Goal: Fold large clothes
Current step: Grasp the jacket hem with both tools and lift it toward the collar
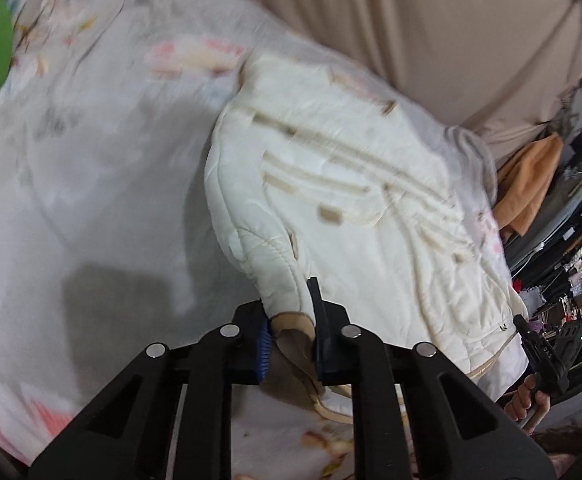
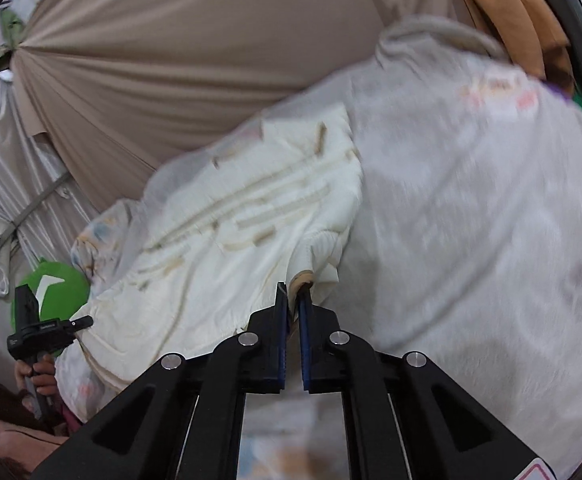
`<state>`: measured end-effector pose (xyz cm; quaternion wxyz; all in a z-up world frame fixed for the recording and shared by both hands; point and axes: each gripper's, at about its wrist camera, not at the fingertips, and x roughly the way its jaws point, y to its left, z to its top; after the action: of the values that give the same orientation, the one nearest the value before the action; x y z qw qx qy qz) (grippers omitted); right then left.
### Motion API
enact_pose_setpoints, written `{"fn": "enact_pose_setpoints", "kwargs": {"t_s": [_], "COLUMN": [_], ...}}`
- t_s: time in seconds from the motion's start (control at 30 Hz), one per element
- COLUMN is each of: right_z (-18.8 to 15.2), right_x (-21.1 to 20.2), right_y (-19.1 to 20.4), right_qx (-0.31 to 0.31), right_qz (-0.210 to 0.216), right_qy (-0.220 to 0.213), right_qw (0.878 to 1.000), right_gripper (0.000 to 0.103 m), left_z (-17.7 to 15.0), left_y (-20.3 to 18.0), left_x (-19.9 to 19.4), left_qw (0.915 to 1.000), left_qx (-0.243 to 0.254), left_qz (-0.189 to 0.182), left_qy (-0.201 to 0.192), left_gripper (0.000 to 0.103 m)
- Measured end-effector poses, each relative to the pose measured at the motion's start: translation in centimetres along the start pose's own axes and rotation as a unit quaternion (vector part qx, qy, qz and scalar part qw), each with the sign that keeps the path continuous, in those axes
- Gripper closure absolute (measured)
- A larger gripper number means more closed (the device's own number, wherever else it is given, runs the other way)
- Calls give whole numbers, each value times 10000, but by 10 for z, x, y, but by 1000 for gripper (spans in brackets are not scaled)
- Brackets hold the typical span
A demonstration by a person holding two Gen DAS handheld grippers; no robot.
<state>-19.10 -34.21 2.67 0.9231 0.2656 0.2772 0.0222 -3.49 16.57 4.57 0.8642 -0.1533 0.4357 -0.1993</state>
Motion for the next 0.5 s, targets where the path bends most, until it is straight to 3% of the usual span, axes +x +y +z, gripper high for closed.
{"fn": "enact_pose_setpoints", "kwargs": {"t_s": [0.23,0.33,0.5], "right_z": [99,147,225], "right_x": [7,40,133], "right_y": [41,45,36], "right_qx": [-780,-814,-662], "right_qz": [44,34,-102], "right_qy": [-1060,-1197,-1060], "right_qw": [9913,9895,9921], "right_gripper": [99,99,99], "left_z": [93,144,228], "left_y": [-46,-57,-60], "left_x": [-30,-7,75], "left_qw": [9899,9867,9864], "left_qx": [687,770,759], "left_qz": [-168,14,662], "left_qy": [-1228,-1435,-1300], "left_gripper": [89,89,90]}}
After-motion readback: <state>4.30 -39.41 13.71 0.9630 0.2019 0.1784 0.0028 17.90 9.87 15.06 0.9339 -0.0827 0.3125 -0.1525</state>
